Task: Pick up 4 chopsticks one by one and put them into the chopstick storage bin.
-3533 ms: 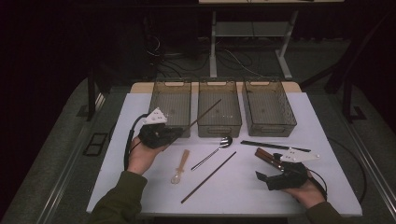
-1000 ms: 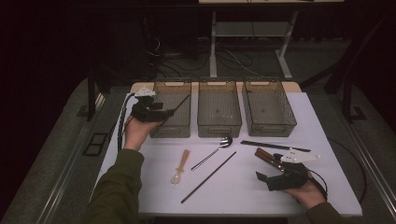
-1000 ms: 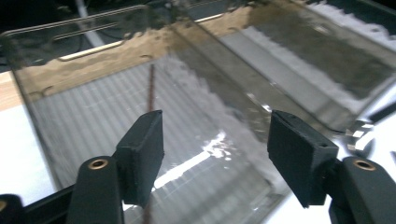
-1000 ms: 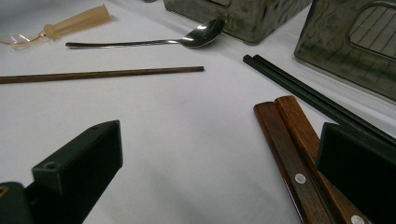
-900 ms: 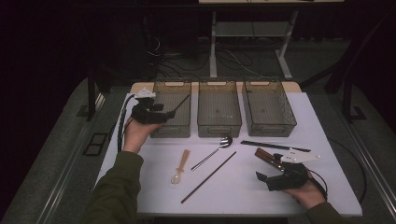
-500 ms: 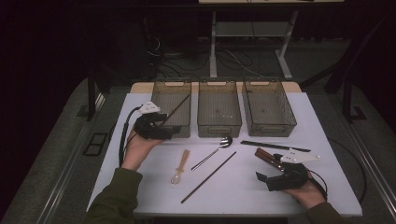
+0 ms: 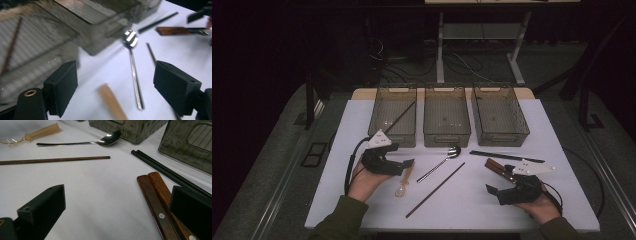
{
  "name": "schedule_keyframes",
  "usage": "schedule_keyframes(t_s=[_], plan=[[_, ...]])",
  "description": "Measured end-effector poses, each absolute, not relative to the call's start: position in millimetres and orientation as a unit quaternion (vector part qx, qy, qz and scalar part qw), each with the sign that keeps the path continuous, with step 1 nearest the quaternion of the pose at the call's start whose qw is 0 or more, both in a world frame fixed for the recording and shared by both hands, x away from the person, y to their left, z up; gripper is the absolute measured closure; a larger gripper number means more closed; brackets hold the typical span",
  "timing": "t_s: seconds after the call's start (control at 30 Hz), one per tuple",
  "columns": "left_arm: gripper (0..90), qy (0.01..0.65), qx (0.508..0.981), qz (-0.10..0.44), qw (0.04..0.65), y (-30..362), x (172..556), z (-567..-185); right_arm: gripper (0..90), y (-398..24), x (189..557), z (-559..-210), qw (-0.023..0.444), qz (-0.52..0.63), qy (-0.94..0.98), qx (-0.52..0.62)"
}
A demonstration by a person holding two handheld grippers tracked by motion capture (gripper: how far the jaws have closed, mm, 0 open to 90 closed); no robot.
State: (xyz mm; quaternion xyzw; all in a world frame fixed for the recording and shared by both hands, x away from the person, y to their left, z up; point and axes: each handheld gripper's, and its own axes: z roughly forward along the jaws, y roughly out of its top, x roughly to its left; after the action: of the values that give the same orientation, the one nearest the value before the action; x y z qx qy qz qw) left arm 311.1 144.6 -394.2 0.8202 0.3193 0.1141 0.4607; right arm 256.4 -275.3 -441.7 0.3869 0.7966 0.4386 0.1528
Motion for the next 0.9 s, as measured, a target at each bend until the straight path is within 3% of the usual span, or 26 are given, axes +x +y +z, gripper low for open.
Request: schedule_keyframes(t_s=[0.4, 0.9], plan=[[41.1, 0.311, 0.826, 0.104, 0.458, 133.5, 275.9, -405.4, 0.4, -274.8, 257.1, -442.4, 0.154, 0.437, 0.797, 0.388], [56.4, 0.311, 0.846, 0.068, 0.428, 112.1, 254.7, -423.2, 0.5, -274.4, 257.1, -442.7, 0.154, 0.436, 0.797, 0.389]])
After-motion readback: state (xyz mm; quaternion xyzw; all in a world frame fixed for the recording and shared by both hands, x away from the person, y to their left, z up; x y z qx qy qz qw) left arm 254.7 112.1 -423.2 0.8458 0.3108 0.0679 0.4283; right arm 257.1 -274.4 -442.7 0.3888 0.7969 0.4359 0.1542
